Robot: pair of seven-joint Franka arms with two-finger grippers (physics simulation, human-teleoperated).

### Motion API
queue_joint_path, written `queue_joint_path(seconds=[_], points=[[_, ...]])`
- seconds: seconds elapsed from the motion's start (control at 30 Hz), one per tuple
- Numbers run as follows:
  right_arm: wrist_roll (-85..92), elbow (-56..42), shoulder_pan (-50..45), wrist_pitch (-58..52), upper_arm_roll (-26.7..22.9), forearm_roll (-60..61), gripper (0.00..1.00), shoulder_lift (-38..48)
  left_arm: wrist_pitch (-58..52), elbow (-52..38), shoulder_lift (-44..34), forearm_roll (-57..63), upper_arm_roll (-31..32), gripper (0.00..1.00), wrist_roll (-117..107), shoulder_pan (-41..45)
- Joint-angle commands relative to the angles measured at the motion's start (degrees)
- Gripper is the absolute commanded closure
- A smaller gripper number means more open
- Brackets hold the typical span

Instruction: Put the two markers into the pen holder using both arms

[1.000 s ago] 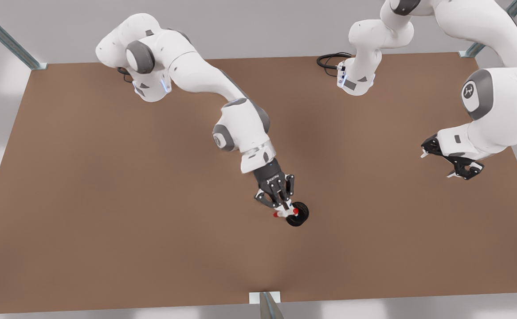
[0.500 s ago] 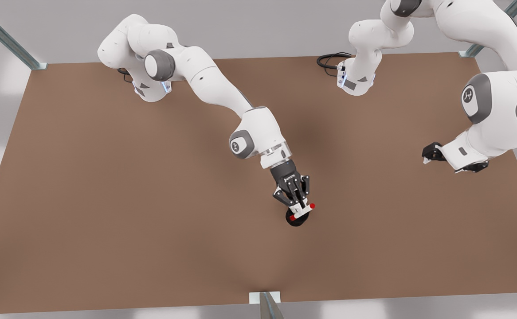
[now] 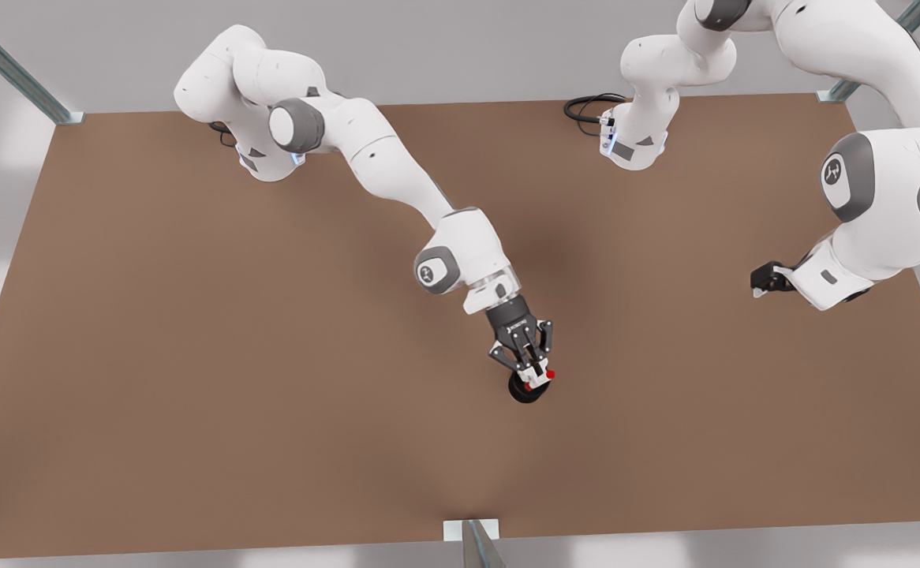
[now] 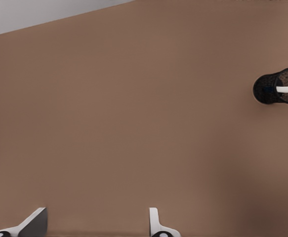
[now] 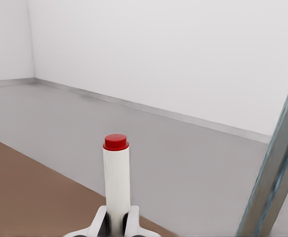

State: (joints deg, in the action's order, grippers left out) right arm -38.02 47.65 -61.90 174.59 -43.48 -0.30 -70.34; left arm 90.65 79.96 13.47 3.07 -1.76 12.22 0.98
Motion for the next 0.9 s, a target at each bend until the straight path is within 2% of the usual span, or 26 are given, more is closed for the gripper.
queue_joint_path(seconds=[0.0, 0.17, 0.23, 0.33, 0.87], points=[[-14.6, 0.0, -0.2, 0.1, -0.3, 0.1, 0.79, -0.5, 0.1, 0.0, 0.0, -0.1, 0.0, 0.00, -7.5, 0.0], [-14.8, 0.3, -2.3, 0.1, -1.2, 0.1, 0.79, -2.7, 0.7, -0.1, 0.5, -0.9, 0.0, 0.00, -7.5, -0.5], [-14.8, 0.4, -3.6, 0.1, -2.8, 0.1, 0.79, -4.6, -3.7, 0.2, 0.8, -1.0, 0.0, 0.00, -7.6, -0.7], [-14.6, 2.4, -3.7, 3.7, -3.8, -2.9, 0.79, -5.4, -4.1, 0.1, 1.6, -6.1, 0.0, 0.00, -7.1, -3.3], [-14.7, 2.4, -4.0, 4.0, -4.7, -4.1, 0.79, -8.7, -5.0, 0.2, 1.5, -7.0, 0.0, 0.00, -7.6, -3.3]])
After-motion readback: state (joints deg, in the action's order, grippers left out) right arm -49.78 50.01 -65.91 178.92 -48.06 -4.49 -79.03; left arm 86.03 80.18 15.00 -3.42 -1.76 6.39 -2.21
